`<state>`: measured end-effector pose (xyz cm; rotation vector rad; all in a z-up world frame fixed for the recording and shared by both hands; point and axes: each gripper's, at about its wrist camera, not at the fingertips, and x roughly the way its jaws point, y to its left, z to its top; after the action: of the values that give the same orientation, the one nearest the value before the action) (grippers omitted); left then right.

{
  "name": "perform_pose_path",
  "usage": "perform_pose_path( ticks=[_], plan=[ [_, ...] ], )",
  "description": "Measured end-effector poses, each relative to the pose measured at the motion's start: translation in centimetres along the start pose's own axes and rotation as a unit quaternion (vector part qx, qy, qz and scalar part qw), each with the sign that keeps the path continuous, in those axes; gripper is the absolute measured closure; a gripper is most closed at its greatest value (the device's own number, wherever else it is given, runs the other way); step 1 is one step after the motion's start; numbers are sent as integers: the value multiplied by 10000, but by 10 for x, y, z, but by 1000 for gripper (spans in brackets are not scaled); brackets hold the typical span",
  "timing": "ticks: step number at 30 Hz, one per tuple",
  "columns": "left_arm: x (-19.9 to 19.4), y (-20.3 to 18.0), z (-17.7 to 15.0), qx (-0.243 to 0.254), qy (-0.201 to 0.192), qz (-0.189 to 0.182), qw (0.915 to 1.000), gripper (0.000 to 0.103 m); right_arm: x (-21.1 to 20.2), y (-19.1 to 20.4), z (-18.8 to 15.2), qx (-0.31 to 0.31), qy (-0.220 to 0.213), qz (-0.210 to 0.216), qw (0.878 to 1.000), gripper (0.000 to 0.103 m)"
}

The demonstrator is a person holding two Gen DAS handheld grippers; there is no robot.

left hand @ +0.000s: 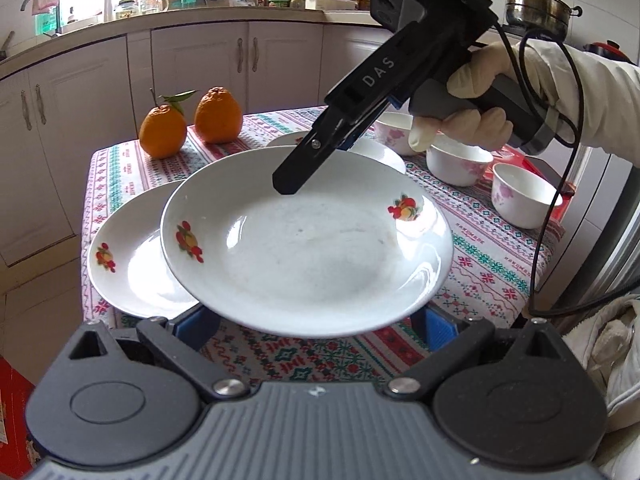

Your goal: Organize plates and bowls

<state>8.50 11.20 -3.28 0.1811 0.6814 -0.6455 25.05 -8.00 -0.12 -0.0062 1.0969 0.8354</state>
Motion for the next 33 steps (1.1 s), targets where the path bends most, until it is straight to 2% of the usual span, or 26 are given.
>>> perform_pose_path(
  ticks=[14,33],
  plan=[
    [3,39,-3,-328,69,368,9988,2,48,6,44,-234,111,239,9994,20],
    [13,62,0,-527,55,460,9975,2,75,-8,59,-182,170,167,9995,20]
  ],
)
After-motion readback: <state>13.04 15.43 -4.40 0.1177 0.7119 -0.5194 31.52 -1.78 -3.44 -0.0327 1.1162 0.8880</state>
